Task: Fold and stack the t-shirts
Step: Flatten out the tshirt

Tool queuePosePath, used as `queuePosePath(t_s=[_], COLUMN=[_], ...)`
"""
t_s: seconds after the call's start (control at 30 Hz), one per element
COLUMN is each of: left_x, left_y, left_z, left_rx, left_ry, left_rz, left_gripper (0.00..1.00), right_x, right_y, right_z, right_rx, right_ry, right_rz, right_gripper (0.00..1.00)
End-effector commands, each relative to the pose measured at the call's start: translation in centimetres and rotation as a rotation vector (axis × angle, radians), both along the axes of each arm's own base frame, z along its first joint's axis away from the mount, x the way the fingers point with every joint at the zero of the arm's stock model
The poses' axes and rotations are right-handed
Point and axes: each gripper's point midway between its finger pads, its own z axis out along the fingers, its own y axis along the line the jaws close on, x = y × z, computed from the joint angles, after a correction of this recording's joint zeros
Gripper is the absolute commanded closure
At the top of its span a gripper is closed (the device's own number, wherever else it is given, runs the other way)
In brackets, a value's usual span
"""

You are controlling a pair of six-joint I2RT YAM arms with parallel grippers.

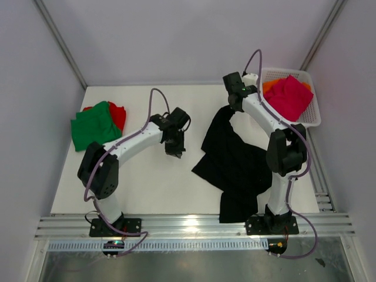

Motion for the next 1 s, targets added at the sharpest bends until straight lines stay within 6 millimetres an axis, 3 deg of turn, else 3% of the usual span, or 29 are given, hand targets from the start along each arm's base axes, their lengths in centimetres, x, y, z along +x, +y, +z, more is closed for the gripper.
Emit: queuePosePath(t_s=[0.0, 0.1, 0.17, 0.33, 0.4, 0.57, 0.67, 0.97], left_x=[-0.4, -0.6, -1.0, -1.3, -1.6, -3.2, -4.1, -4.2], left_y=[-4.0, -4.0, -5.1, -6.2, -6.4, -5.7, -5.1, -5.4], left_z=[2.0, 1.4, 1.0, -1.5, -2.8, -7.6, -9.4, -10.2], left_rx=[-0.234, -0.234, -0.28, -0.294, -0.291, -0.231, -0.201, -0.223], left_ry=[0.012, 0.03, 0.057, 0.093, 0.121, 0.253, 0.304, 0.31], left_rz=[0.004, -0.001, -0.041, -0.078, -0.093, -0.082, -0.064, -0.036], left_gripper=[1.0, 1.0, 0.94, 0.73, 0.58, 0.53, 0.52, 0.52], right_x=[-0.3, -0.6, -0.6, -1.0, -1.1, -1.8, -2.2, -3.0], right_y=[-2.5, -3.5, -4.5, -5.5, -5.5, -5.8, -6.0, -6.5], right_z=[0.4, -0.4, -0.8, -1.1, -1.0, -0.3, -0.1, -0.2], right_rx=[0.008, 0.011, 0.021, 0.036, 0.039, 0.034, 0.027, 0.028], right_ry=[-0.026, -0.005, 0.005, 0.01, 0.007, 0.001, -0.002, -0.004], right_rz=[-0.09, -0.113, -0.135, -0.152, -0.149, -0.152, -0.148, -0.148], right_gripper=[0.97, 0.97, 0.97, 0.97, 0.97, 0.97, 0.97, 0.97])
